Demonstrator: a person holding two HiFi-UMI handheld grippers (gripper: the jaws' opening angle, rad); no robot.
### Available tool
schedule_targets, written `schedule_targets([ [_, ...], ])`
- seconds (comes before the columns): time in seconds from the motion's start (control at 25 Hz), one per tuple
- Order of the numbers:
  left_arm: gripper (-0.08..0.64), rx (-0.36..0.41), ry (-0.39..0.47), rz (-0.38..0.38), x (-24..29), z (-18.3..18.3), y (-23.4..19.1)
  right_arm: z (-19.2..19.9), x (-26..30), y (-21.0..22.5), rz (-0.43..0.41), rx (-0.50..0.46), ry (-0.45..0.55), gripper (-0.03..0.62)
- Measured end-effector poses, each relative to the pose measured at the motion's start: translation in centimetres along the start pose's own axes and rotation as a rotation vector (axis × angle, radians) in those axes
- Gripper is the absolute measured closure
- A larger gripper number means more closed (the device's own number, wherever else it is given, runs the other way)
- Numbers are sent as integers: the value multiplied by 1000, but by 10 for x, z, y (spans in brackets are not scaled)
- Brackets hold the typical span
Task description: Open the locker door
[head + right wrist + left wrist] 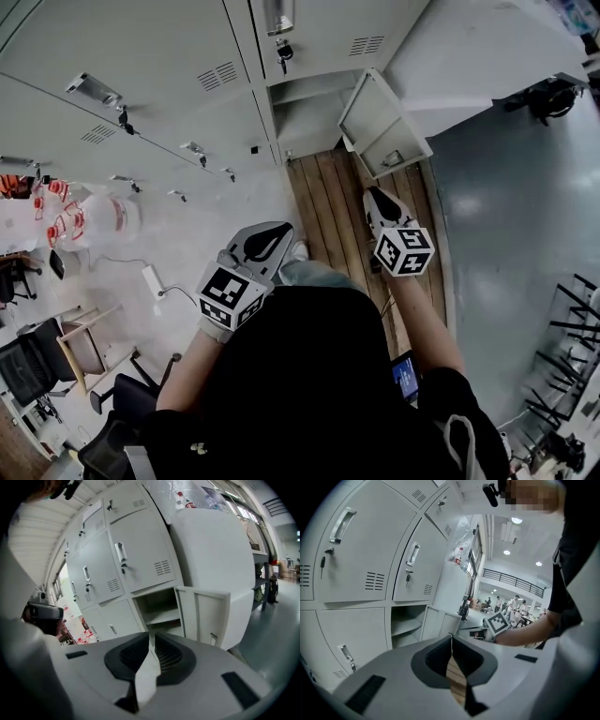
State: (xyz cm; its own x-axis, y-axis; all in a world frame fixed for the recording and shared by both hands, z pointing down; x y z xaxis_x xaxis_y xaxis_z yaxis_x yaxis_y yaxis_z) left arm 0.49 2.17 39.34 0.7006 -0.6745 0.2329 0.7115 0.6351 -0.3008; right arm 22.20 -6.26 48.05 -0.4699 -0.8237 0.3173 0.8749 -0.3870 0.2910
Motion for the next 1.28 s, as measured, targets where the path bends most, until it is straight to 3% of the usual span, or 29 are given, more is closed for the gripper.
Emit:
schedule_targets([
  [0.2, 537, 5, 46, -1, -8, -13, -2, -34, -11, -64, -182, -70, 39, 535],
  [0.4, 537, 17, 113, -14, -22, -25, -2, -58, -27, -111, -288, -144, 95, 535],
  [0.72, 537, 17, 161, -18, -37, -30, -4, -72, -42, -150, -336, -164, 154, 535],
  [1.28, 537, 12, 217, -47, -45, -36, -10, -72, -47, -163, -348, -235, 180, 535],
])
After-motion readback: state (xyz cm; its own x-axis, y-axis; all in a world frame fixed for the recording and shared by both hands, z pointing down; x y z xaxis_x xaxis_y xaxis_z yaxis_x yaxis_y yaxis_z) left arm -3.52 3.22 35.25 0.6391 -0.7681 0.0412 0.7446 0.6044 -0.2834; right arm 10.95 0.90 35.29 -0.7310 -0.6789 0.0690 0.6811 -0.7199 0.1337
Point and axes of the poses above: the fingertips, and each gripper's own axes: x forward along the fingers, y to its right, z out of its underside, the point moved 4 cm from there along -x, backward along the fingers, and after that the axes turned 10 degrees about y, right-handed, at the moved point
